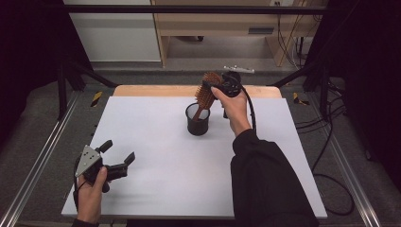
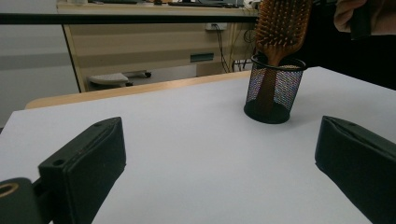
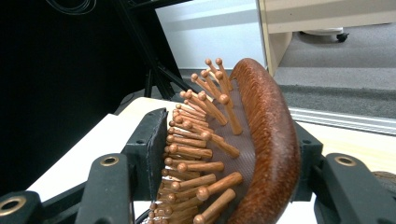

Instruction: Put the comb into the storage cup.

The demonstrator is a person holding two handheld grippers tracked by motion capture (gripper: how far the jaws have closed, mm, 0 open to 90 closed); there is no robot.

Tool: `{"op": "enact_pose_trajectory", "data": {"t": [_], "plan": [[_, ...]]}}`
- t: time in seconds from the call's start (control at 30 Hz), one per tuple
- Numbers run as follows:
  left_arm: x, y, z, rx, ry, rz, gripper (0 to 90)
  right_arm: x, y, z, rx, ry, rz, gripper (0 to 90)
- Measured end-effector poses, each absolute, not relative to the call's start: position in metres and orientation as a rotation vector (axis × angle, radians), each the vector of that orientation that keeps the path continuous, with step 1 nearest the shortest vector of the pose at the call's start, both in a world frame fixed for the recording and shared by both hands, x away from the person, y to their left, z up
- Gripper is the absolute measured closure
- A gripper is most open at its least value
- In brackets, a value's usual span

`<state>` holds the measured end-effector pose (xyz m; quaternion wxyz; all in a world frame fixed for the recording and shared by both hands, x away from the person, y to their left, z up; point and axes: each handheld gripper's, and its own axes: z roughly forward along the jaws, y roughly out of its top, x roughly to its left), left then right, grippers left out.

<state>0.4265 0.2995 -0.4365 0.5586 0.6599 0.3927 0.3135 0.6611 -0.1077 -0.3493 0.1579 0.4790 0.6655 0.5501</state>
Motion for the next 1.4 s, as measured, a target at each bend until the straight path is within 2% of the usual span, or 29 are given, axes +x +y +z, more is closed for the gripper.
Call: {"op": "enact_pose_trajectory", "data": {"t": [1.4], "plan": [[0.4265,0.2996,-0.4364,1.556,0.925,0.739,2.2,0.6593,-0.1164,-0.3497,1.377,1.915,1.538,37.0]]}}
